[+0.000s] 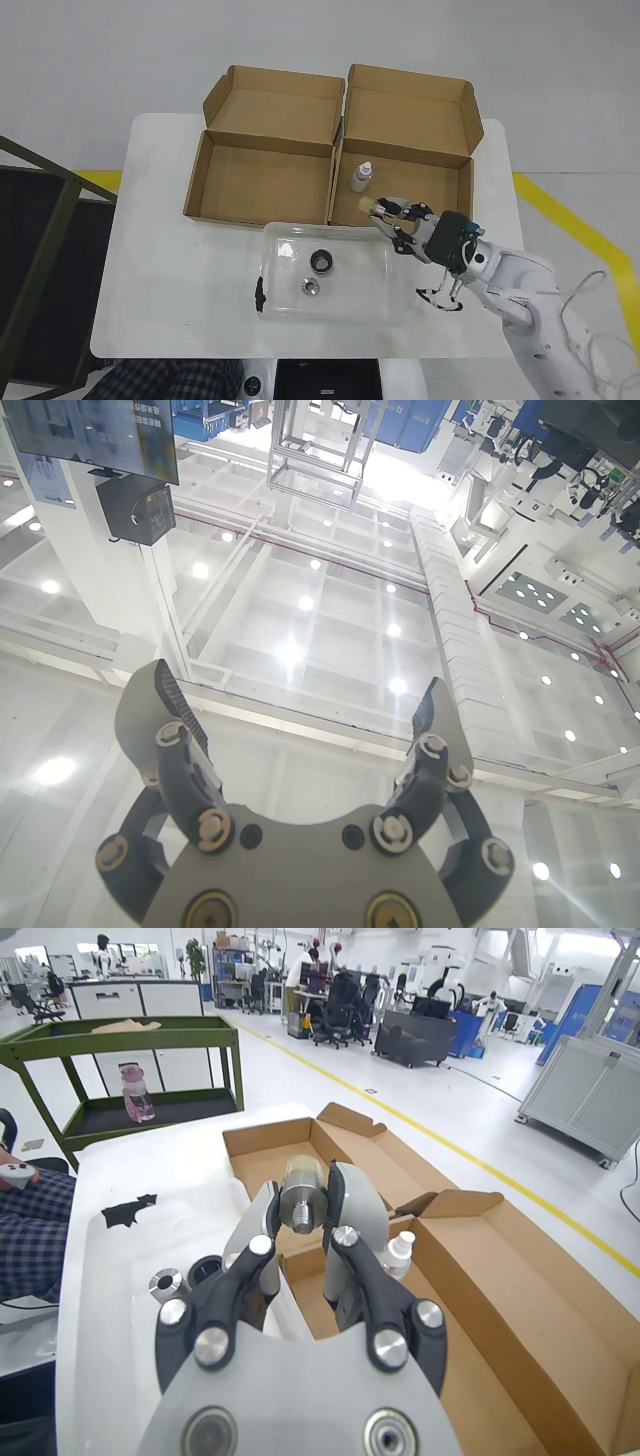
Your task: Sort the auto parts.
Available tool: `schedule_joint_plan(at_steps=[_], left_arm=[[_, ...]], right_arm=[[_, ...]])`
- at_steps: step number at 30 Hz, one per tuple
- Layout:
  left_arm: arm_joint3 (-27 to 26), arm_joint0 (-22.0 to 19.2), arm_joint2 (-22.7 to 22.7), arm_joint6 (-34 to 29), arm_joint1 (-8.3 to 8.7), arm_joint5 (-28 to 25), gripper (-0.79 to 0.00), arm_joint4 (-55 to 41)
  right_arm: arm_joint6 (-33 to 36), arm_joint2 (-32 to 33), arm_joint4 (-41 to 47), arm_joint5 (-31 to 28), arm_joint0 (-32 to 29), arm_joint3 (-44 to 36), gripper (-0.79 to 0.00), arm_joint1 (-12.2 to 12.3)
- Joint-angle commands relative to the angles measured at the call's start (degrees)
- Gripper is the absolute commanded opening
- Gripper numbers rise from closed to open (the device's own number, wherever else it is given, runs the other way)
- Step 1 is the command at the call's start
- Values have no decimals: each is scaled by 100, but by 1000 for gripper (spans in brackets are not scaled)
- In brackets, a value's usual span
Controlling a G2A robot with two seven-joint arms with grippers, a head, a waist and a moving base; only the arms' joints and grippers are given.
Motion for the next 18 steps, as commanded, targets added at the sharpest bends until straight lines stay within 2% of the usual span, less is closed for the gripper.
schedule_joint_plan(at_steps=[1, 9, 18], left_arm=[[0, 0, 0, 0, 0, 0, 0, 0], [0, 0, 0, 0, 0, 0, 0, 0], [0, 0, 0, 0, 0, 0, 0, 0]], right_arm=[[203, 2, 14, 68, 51, 146, -785, -1], [828, 48, 44, 194, 409, 760, -785, 1], [1623, -165, -23, -130, 1134, 1544, -785, -4]])
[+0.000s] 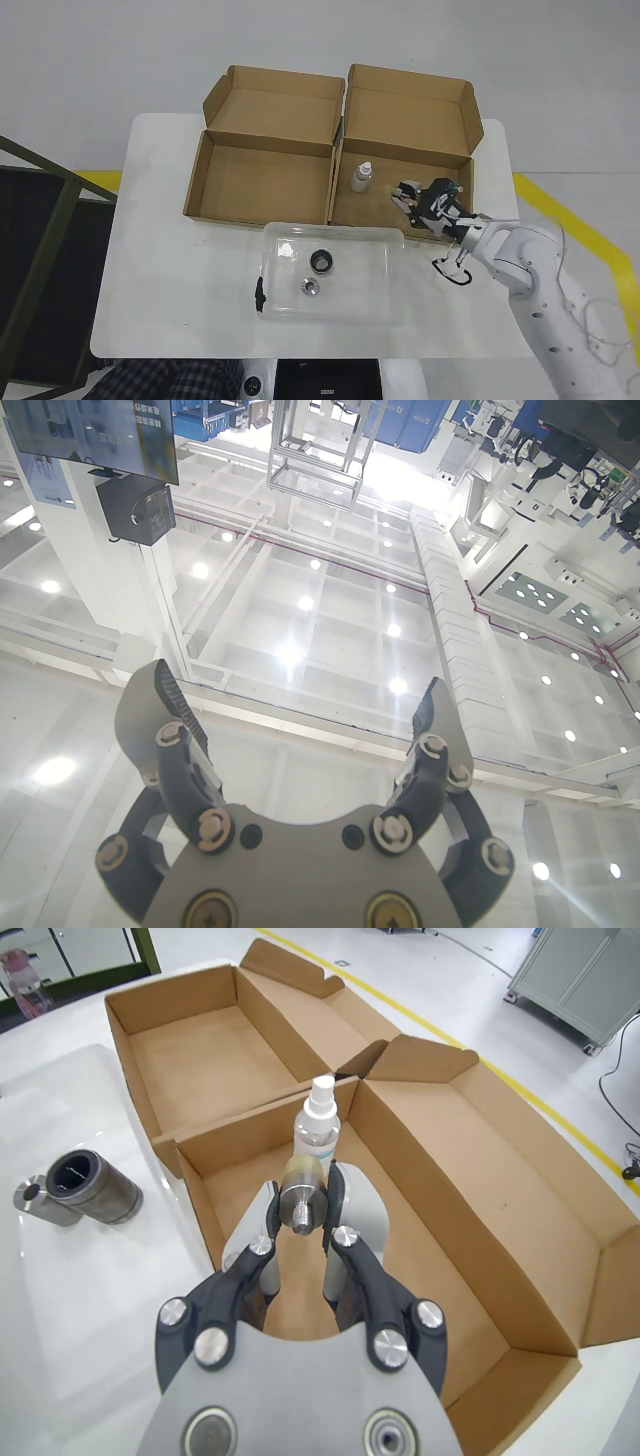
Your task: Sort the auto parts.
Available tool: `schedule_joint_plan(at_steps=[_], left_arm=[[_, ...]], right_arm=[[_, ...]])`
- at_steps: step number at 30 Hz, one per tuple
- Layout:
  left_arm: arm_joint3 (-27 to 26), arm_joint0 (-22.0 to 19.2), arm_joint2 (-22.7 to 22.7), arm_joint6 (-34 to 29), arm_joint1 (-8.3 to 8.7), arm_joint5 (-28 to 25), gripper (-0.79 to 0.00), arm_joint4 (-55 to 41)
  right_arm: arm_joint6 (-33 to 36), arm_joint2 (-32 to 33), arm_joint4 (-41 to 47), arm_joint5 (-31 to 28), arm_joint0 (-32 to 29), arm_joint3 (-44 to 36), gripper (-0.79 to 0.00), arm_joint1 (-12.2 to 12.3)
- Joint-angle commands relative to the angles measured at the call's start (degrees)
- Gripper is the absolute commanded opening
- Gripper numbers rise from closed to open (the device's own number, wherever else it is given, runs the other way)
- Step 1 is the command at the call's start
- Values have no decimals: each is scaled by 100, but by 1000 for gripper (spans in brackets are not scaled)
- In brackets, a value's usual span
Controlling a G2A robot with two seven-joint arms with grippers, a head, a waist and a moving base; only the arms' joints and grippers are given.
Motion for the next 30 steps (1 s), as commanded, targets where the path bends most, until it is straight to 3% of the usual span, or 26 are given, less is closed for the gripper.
schedule_joint_plan(at_steps=[1, 16, 30], left_arm=[[0, 0, 0, 0, 0, 0, 0, 0], [0, 0, 0, 0, 0, 0, 0, 0], [0, 0, 0, 0, 0, 0, 0, 0]], right_arm=[[188, -90, 4, -80, 201, 178, -785, -8], [1173, -833, -194, -316, 1387, 1016, -785, -112], [1625, -1377, -224, -364, 1978, 1550, -782, -220]])
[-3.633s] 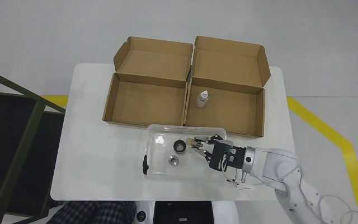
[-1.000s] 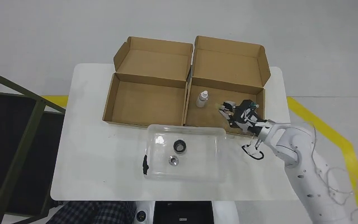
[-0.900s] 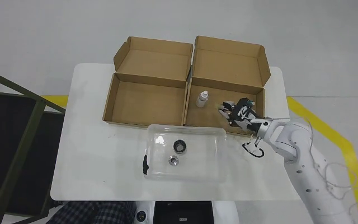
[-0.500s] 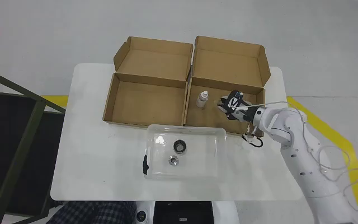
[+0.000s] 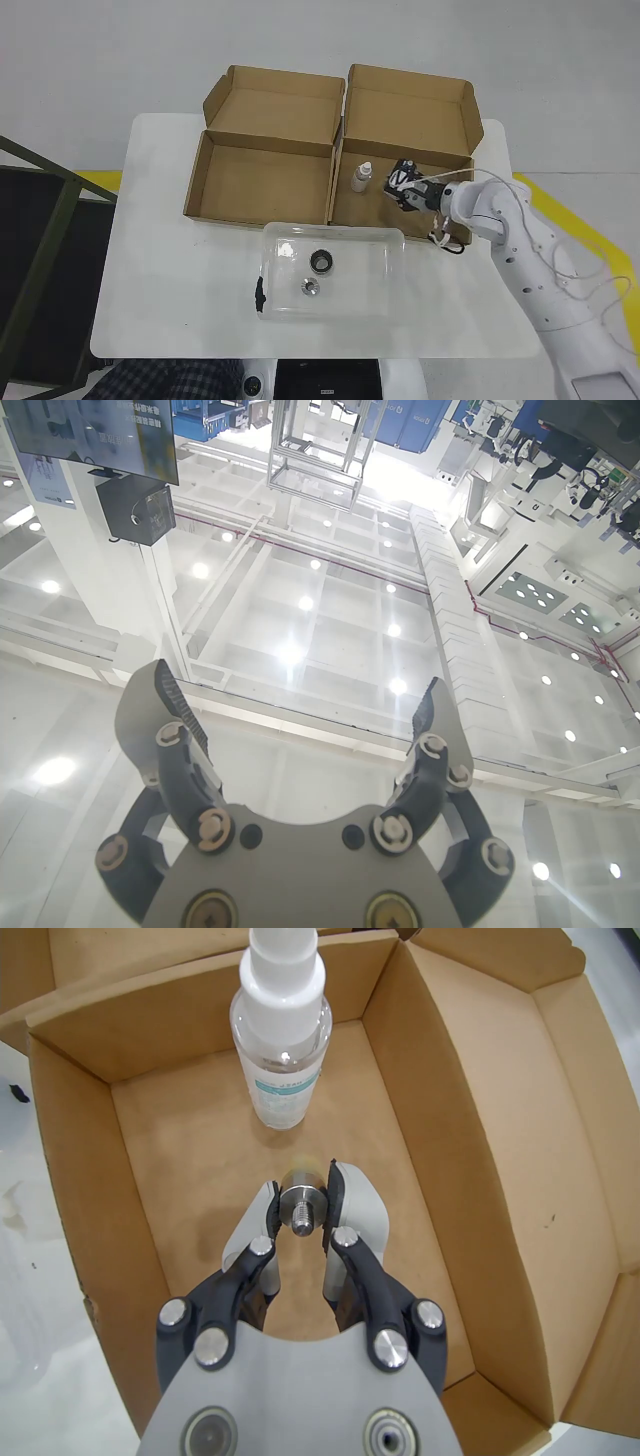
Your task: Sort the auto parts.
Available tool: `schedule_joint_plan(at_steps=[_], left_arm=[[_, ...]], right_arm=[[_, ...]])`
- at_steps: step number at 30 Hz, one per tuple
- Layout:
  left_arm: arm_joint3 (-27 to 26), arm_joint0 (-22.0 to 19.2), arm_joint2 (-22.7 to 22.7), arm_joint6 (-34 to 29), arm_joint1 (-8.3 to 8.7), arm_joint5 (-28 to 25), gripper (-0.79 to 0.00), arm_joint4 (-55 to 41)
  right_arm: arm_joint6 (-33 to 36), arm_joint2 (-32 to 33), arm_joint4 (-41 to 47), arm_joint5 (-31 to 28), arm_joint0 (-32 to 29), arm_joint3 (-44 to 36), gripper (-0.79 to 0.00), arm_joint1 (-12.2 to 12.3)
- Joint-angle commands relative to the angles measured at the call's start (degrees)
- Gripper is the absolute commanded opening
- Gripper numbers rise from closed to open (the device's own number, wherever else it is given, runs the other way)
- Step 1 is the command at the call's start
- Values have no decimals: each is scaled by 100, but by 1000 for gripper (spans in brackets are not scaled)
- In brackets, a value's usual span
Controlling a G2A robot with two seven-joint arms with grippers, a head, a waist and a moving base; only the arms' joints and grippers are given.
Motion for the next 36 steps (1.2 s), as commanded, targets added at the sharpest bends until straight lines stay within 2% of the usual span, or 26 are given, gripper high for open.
schedule_joint_plan(at_steps=[1, 5, 8, 15, 25, 36], left_arm=[[0, 0, 0, 0, 0, 0, 0, 0], [0, 0, 0, 0, 0, 0, 0, 0], [0, 0, 0, 0, 0, 0, 0, 0], [0, 0, 0, 0, 0, 0, 0, 0], [0, 0, 0, 0, 0, 0, 0, 0], [0, 0, 0, 0, 0, 0, 0, 0]], right_arm=[[29, -45, -1, 28, 60, 64, -785, -12], [68, -185, -9, 93, 171, 187, -785, -49], [85, -253, -4, 123, 237, 262, -757, -70], [113, -385, 28, 156, 393, 393, -634, -113], [108, -507, 62, 207, 505, 406, -536, -157], [-53, -205, 214, 113, 285, 33, -459, -76]])
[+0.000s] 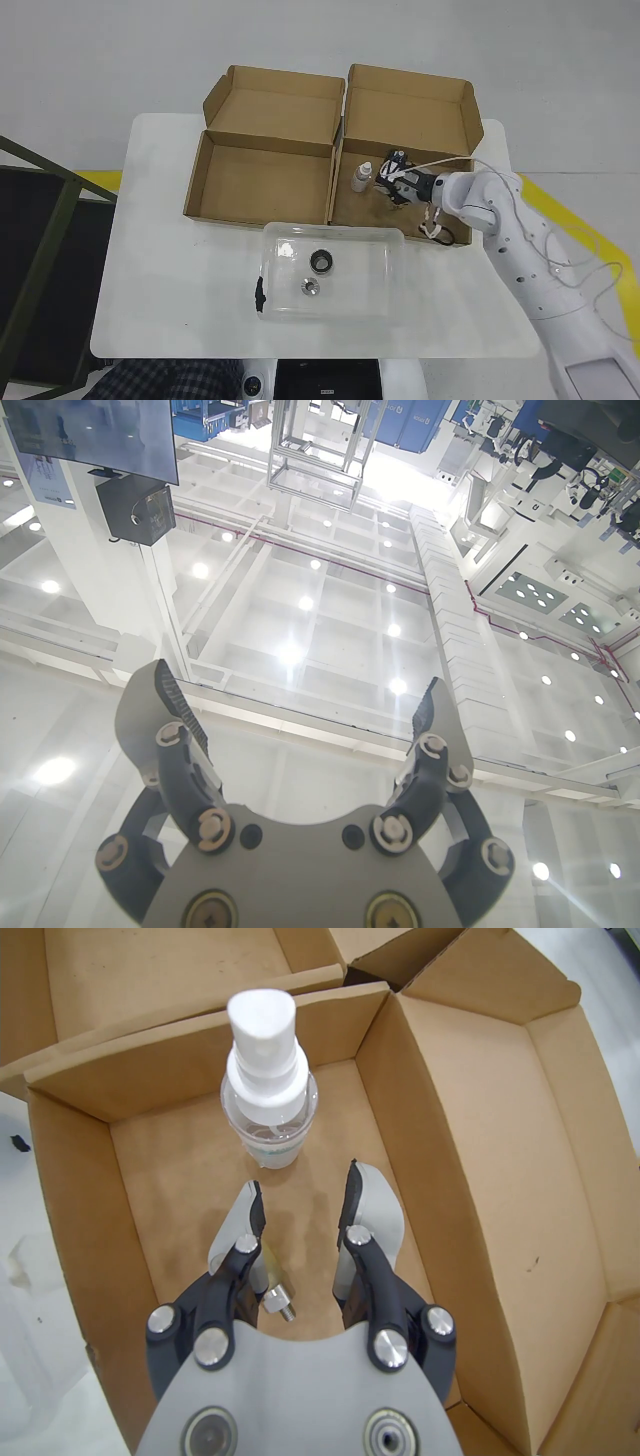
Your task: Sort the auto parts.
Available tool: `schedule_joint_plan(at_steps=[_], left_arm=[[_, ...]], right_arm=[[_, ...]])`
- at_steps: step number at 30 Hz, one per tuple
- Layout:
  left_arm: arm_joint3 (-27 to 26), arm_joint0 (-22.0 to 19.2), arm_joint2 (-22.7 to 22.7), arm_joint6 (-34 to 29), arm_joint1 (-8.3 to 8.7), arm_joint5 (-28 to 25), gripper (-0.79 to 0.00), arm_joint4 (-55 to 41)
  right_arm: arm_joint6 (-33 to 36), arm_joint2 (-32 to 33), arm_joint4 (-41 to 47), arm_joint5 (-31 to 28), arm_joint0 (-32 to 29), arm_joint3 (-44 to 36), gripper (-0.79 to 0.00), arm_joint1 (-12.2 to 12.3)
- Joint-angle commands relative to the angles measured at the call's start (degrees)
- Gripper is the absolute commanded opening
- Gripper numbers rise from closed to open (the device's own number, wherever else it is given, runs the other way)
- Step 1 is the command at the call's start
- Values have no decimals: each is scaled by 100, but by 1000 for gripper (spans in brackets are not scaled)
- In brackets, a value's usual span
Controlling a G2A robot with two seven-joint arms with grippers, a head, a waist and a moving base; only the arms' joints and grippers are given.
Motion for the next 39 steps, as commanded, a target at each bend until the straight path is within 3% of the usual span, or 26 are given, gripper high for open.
schedule_joint_plan(at_steps=[1, 9, 21, 29, 39], left_arm=[[0, 0, 0, 0, 0, 0, 0, 0], [0, 0, 0, 0, 0, 0, 0, 0], [0, 0, 0, 0, 0, 0, 0, 0], [0, 0, 0, 0, 0, 0, 0, 0], [0, 0, 0, 0, 0, 0, 0, 0]], right_arm=[[-15, 83, 33, -37, -77, -115, -453, 25], [8, 661, 193, -272, -710, -1052, -409, 200], [-243, 1540, 356, -495, -2134, -2899, -320, 431], [-385, 1269, 267, -645, -2676, -3503, -326, 456], [-385, 486, -330, -596, -2652, -3560, -280, 404]])
